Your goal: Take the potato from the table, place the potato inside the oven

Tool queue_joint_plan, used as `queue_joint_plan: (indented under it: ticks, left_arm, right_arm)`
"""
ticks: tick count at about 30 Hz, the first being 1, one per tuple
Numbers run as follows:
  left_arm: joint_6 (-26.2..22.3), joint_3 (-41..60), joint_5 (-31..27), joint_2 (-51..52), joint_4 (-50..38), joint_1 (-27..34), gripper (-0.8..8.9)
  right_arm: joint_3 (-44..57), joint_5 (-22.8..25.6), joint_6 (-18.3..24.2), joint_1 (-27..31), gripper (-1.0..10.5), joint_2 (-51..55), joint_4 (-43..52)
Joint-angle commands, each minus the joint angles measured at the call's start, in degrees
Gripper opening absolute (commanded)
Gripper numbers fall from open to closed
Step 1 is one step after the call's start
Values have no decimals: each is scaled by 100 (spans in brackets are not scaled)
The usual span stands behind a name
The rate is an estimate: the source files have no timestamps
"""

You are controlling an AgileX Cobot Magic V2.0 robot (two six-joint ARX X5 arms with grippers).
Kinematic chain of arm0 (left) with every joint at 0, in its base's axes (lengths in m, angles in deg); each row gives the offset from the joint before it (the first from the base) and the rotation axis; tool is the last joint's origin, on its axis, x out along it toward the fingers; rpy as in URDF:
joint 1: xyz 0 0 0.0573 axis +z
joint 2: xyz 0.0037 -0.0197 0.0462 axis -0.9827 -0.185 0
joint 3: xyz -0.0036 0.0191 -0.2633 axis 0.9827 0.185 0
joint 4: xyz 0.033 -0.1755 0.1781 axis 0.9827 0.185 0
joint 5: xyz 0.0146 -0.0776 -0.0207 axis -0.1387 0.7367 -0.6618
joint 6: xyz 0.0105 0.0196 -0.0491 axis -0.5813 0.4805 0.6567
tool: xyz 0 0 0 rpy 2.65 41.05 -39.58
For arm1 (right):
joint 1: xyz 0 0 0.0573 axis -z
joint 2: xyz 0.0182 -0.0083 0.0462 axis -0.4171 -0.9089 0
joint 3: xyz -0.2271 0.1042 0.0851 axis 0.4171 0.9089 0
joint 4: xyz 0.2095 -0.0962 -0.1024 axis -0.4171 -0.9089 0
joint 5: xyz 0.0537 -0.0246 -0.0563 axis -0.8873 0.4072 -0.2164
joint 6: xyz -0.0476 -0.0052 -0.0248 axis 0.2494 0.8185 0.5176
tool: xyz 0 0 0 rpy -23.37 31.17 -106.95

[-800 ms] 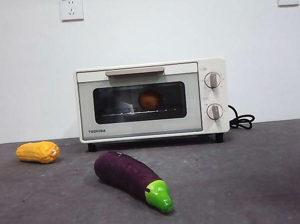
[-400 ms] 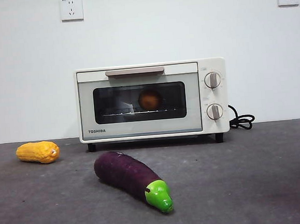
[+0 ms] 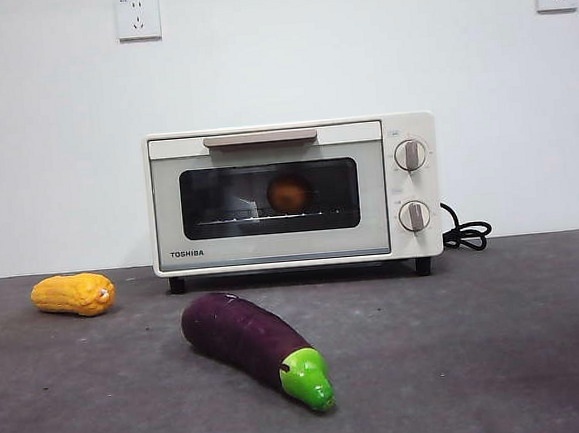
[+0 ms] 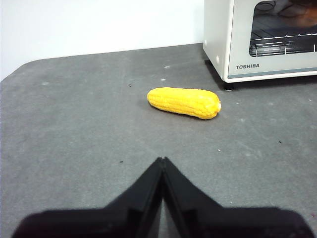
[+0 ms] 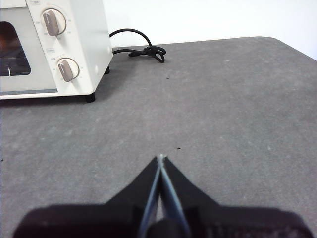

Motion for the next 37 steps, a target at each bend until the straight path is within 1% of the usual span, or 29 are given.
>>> queue_joint_plan:
  ticks: [1, 37]
  left_arm:
    - [-44, 57, 0, 0, -44, -13, -4]
    - [-44, 57, 0, 0, -44, -13, -4]
  right_arm:
    - [63, 28, -59, -2, 6, 13, 28]
    - [63, 28, -59, -13, 6, 13, 28]
